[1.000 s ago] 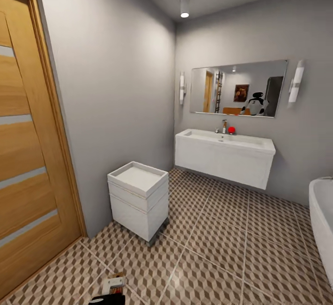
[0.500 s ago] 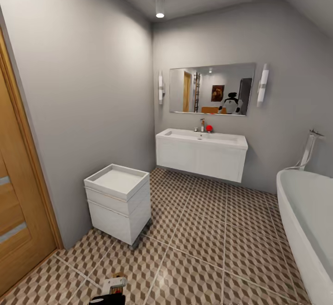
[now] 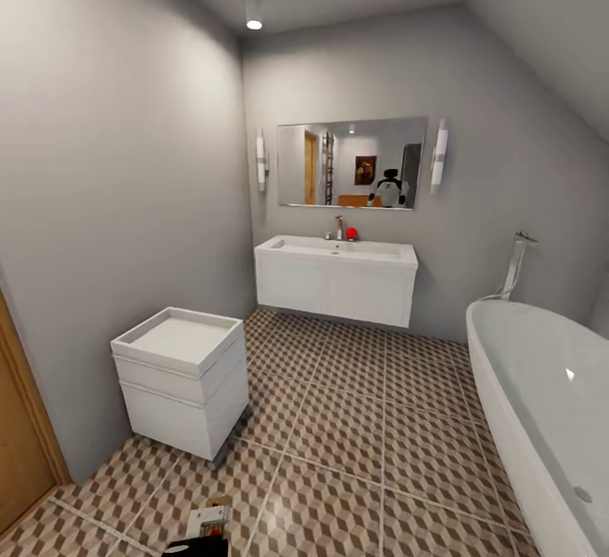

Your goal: Take the four mousetraps from the cabinet in the bathroom and place them on the bathroom floor. Make sure all four end up on the same floor surface, and ensure that at least two of them are either under or directly next to the same bathroom sink.

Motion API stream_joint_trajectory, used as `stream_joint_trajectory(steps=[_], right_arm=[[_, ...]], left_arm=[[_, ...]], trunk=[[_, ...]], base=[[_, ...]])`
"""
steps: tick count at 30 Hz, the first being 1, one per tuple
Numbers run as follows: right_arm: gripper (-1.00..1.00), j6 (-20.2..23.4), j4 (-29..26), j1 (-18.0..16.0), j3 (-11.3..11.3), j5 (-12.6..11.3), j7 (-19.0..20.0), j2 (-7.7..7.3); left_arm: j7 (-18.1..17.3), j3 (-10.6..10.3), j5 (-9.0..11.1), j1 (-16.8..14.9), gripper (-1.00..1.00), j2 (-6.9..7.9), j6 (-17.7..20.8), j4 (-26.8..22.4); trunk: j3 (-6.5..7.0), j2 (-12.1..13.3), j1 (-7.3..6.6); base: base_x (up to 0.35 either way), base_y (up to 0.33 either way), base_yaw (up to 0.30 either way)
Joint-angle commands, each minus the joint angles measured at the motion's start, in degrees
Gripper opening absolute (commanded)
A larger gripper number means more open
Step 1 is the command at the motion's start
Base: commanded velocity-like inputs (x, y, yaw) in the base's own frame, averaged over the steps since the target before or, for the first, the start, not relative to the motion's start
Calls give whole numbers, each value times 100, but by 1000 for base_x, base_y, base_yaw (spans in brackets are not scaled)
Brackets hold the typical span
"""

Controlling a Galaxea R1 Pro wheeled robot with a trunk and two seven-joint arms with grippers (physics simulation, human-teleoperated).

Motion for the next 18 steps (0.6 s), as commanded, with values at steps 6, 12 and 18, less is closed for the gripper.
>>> stream_joint_trajectory(steps=[6, 12, 18], right_arm=[[-100, -30, 14, -9, -32, -1, -20, 7], [-100, -44, 14, -9, -32, -1, -21, 13], [-100, -63, 14, -9, -32, -1, -21, 11]], left_arm=[[28, -37, 38, -4, -100, 3, -15, 5], [28, -37, 37, -4, -100, 11, -17, 5], [28, -41, 37, -4, -100, 7, -16, 5]], trunk=[[-7, -3, 2], [-7, -3, 2], [-7, -3, 2]], base=[[301, 0, -18], [321, 0, -1], [323, 0, -123]])
